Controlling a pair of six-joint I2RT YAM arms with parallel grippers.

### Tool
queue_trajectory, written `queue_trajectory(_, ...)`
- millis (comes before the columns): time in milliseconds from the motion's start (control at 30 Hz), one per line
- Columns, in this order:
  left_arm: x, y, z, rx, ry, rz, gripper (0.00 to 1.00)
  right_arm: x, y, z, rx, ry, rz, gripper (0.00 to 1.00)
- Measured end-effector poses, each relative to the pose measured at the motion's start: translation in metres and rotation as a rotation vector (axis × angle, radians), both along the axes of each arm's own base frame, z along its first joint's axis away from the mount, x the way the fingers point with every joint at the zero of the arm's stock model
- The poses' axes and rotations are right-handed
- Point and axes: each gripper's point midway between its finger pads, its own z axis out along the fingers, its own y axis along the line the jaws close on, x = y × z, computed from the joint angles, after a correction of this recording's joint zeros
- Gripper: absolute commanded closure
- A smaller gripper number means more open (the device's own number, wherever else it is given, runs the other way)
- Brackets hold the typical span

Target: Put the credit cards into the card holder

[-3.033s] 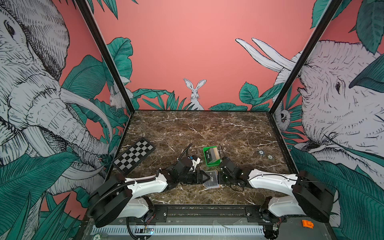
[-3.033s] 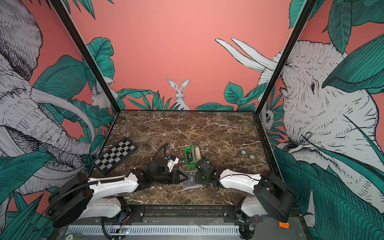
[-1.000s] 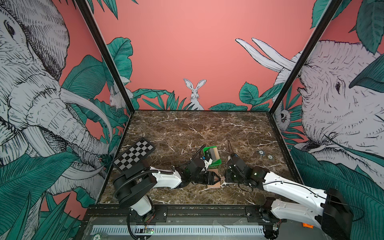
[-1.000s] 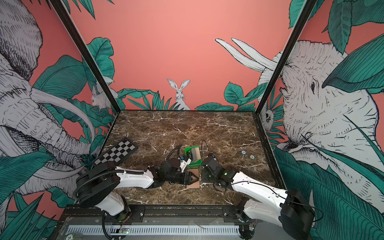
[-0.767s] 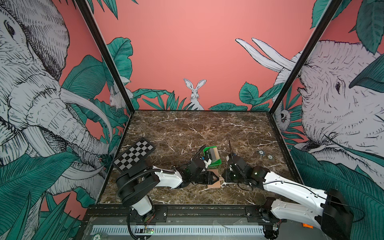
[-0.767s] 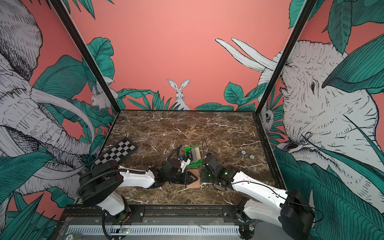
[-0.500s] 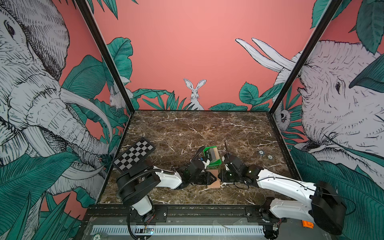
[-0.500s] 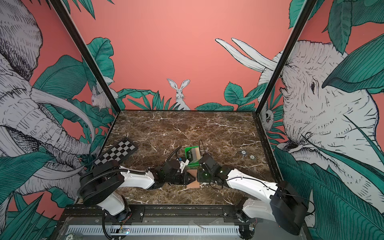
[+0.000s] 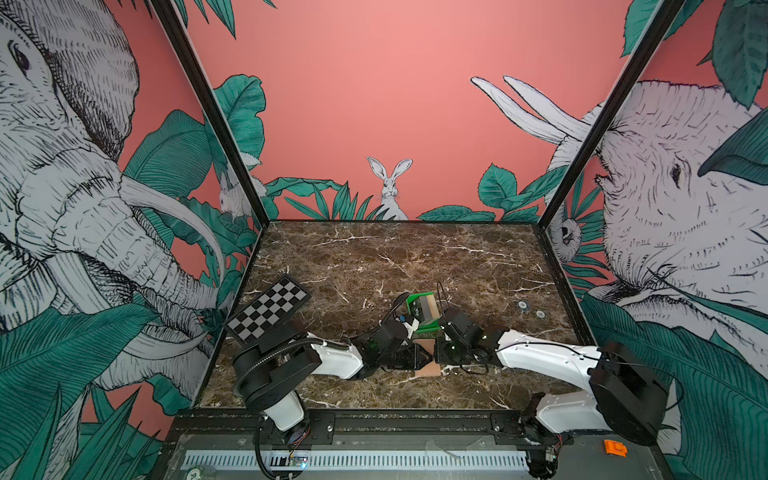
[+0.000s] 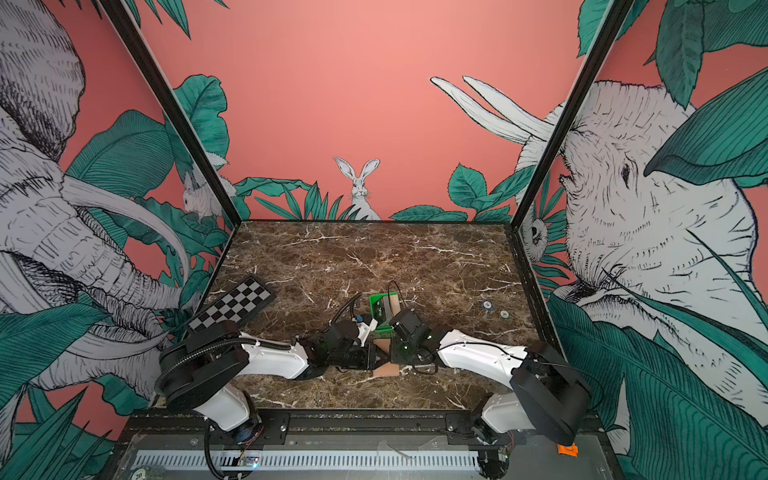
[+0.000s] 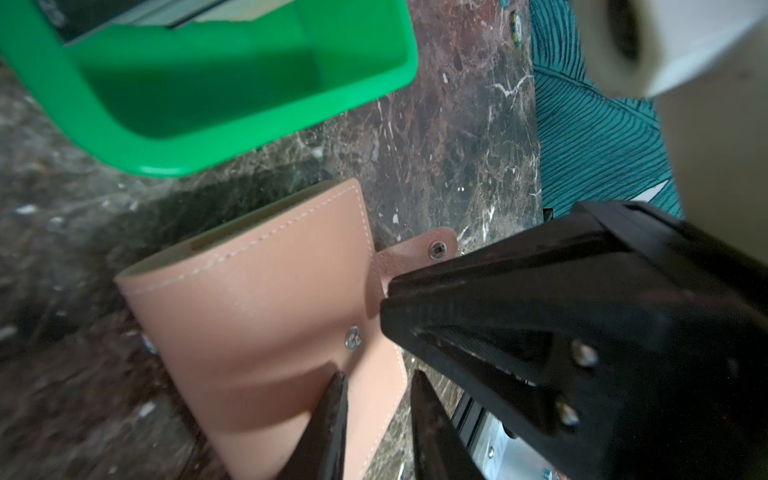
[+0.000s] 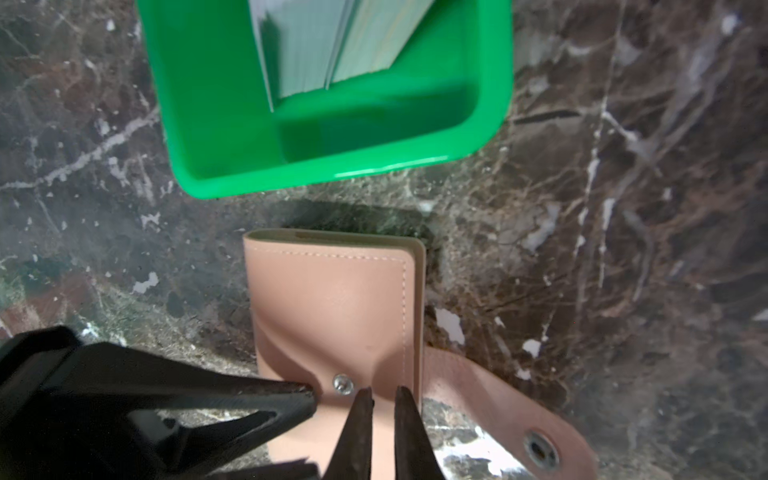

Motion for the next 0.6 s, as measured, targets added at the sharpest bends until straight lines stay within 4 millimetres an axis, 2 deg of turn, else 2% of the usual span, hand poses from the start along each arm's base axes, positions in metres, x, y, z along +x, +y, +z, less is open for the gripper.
queue_trajectory(100,0.000,0.001,0.002,-0.001,-0.001,0.000,0.72,-0.002,-0.003,-0.004,-0.019,0.012,-0.002,0.88)
queue_trajectory(333,0.000,0.012,0.009,0.091,-0.030,-0.011,0.85,-0.002,-0.005,-0.006,-0.033,0.014,-0.004,0.88)
queue_trajectory(600,0.006,0.021,0.005,0.212,-0.051,-0.010,0.85,-0.002,-0.006,-0.006,-0.037,0.013,-0.005,0.88)
